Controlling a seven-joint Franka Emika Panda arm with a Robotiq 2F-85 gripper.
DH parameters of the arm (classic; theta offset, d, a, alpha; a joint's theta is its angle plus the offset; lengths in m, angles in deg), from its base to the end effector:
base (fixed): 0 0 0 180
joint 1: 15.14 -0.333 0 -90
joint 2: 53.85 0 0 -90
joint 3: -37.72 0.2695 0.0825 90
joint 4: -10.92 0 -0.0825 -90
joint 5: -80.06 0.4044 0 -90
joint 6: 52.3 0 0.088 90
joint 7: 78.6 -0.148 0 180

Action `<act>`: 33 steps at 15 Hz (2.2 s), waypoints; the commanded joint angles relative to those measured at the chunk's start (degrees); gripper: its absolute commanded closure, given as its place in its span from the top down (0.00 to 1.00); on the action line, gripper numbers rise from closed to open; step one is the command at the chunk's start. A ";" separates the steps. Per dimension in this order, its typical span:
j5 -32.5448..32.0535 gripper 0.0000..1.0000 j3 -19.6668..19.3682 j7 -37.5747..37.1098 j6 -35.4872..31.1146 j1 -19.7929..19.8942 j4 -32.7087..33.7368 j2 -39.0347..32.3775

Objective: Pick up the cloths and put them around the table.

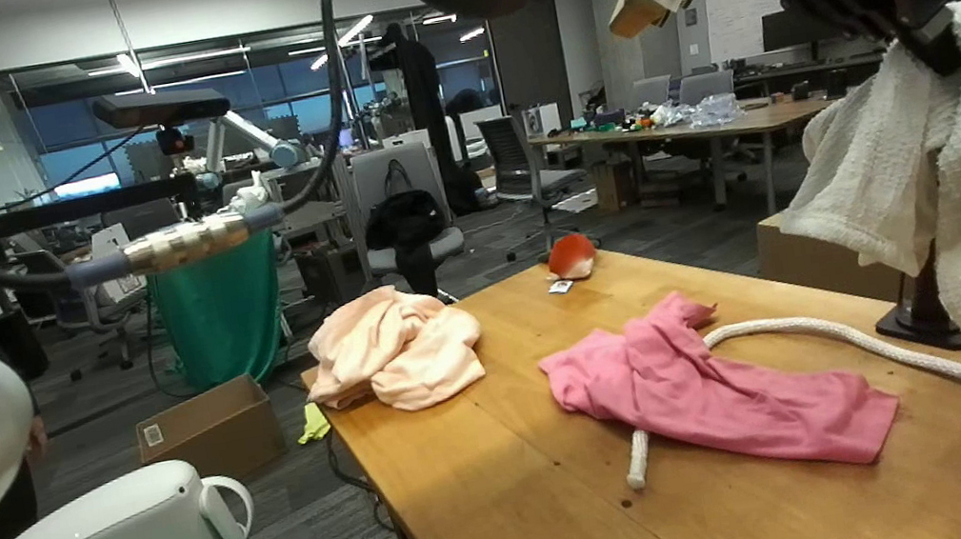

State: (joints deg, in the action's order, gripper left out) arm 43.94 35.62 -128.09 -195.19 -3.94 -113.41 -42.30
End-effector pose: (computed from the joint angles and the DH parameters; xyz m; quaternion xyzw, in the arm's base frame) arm 0.5651 -0.1456 0.4524 0.8832 -0.3169 0.3104 0.1525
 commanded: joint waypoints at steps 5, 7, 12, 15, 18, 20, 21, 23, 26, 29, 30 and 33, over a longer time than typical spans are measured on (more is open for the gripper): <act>4.78 0.06 -1.45 11.55 7.05 -0.68 10.71 -7.69; 6.52 0.06 -2.12 15.41 8.62 -0.68 14.20 -10.18; 5.92 0.06 -4.98 21.82 9.60 -0.54 24.16 -17.62; 8.22 0.06 -6.80 26.73 8.43 -0.53 29.43 -22.51; 11.53 0.06 -7.76 31.76 8.27 -0.40 34.75 -27.14; 14.75 0.06 -7.85 35.79 8.18 -0.02 38.19 -30.00; 16.13 0.06 -7.86 37.70 8.43 0.16 39.94 -31.30; 18.71 0.06 -7.95 41.25 8.16 0.69 43.29 -34.12; 22.30 0.06 -7.94 45.34 8.67 1.83 48.41 -38.41; 24.24 0.06 -8.30 47.34 10.08 3.20 53.11 -42.78; 24.69 0.06 -8.43 47.70 10.48 3.64 54.42 -44.15; 26.32 0.06 -8.32 48.96 12.33 5.10 57.88 -47.24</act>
State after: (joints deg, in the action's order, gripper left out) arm 67.69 27.72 -81.81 -185.73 0.12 -62.79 -85.09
